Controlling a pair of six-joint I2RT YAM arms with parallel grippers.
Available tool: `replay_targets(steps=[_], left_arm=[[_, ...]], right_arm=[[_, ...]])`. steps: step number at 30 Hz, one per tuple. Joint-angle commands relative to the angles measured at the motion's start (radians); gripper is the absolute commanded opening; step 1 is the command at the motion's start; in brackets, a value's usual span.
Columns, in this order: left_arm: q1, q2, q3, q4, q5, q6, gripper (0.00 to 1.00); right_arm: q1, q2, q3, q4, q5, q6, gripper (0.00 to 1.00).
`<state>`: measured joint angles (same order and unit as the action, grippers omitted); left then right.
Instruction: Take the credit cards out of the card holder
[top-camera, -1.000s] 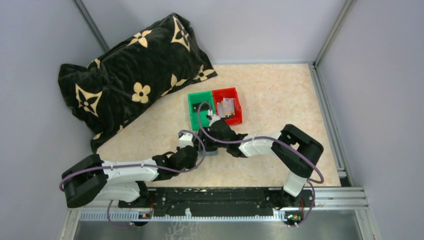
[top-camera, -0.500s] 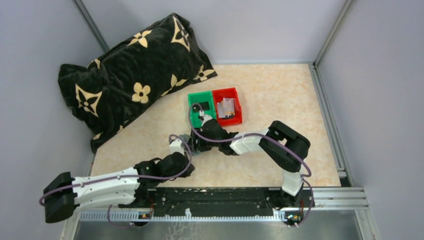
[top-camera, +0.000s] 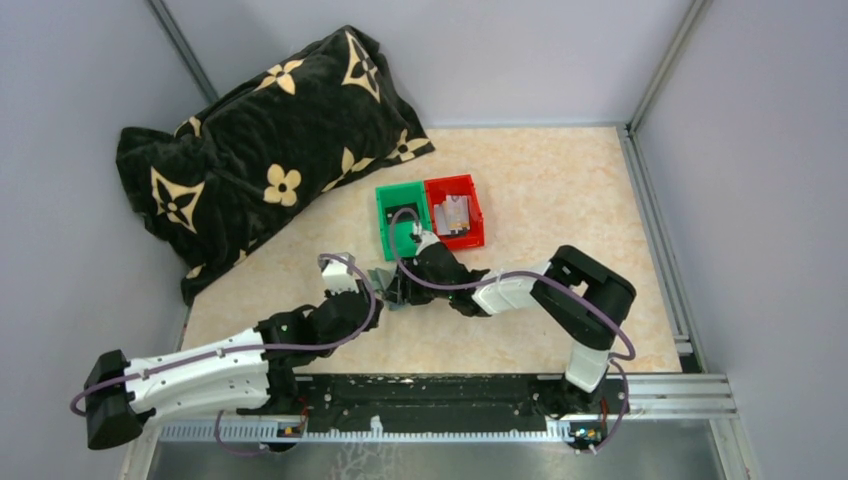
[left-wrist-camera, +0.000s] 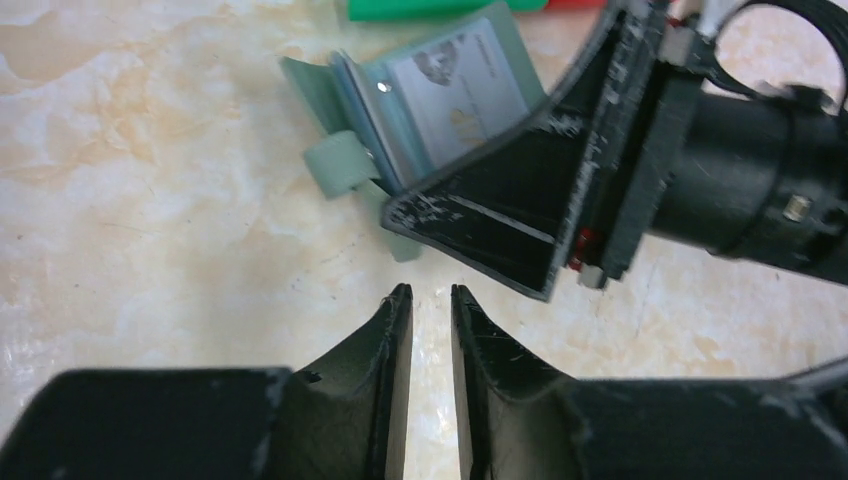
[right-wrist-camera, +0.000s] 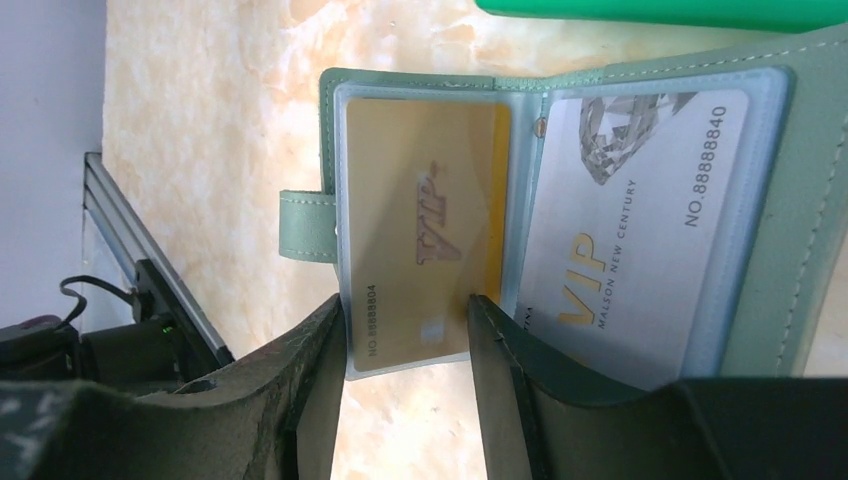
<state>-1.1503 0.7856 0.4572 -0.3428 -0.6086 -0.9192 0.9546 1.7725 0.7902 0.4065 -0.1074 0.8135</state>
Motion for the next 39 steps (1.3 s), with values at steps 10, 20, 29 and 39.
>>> replay_targets(steps=[10,20,29,39], left_arm=[[-0.006,0.193,0.084,0.186,-0.102,0.113,0.41],[-0.006,0.241,0.082,0.223,-0.089,0.124,0.39],[0.048,0.401,0.044,0.378,-0.001,0.162,0.0],[0.118,0.563,-0.01,0.512,0.1,0.138,0.0]], right_arm=[[-0.037,-0.156,-0.142,-0.112,0.02,-0.111,0.74],[-0.048,-0.191,-0.157,-0.082,0.012,-0.093,0.7],[-0.1,-0.182,-0.147,-0.096,-0.039,-0.063,0.51],[-0.136,-0.177,-0.179,-0.043,-0.132,-0.046,0.51]])
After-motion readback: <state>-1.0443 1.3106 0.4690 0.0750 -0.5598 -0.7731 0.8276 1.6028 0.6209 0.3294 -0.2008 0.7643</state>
